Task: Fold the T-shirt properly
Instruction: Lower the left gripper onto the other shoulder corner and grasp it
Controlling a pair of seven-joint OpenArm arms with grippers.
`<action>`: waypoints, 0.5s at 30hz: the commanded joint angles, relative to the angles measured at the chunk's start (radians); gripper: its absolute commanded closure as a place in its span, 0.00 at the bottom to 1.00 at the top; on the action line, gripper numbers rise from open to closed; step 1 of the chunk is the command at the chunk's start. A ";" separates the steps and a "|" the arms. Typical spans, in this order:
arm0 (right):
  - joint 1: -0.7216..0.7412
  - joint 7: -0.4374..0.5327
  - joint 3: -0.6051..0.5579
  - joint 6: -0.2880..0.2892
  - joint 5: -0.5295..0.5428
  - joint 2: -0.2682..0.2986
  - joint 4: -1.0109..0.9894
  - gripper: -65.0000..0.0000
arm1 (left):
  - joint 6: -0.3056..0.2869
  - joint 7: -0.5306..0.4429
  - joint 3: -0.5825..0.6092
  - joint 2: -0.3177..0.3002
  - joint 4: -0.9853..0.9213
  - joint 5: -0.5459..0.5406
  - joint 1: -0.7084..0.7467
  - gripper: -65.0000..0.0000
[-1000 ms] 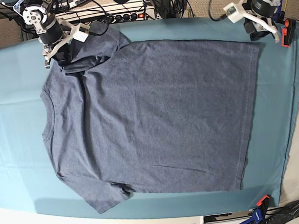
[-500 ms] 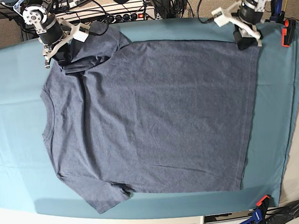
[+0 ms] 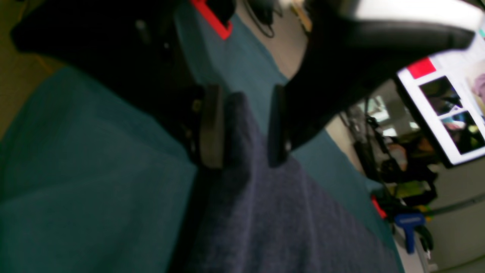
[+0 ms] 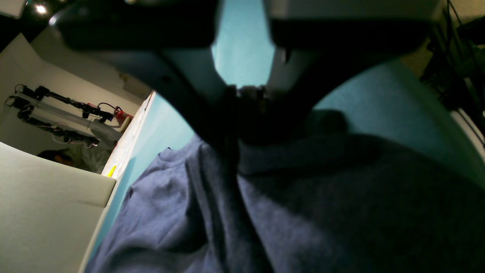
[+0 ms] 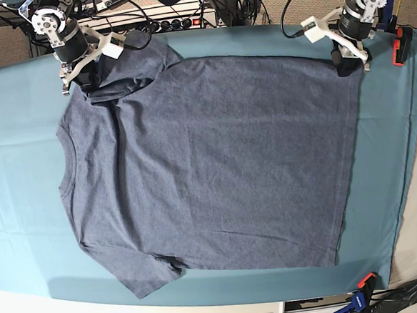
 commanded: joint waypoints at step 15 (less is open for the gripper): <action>-0.002 0.004 0.009 -0.018 -0.009 0.014 0.014 1.00 | -0.117 0.012 0.001 -0.059 -0.075 -0.052 0.013 0.67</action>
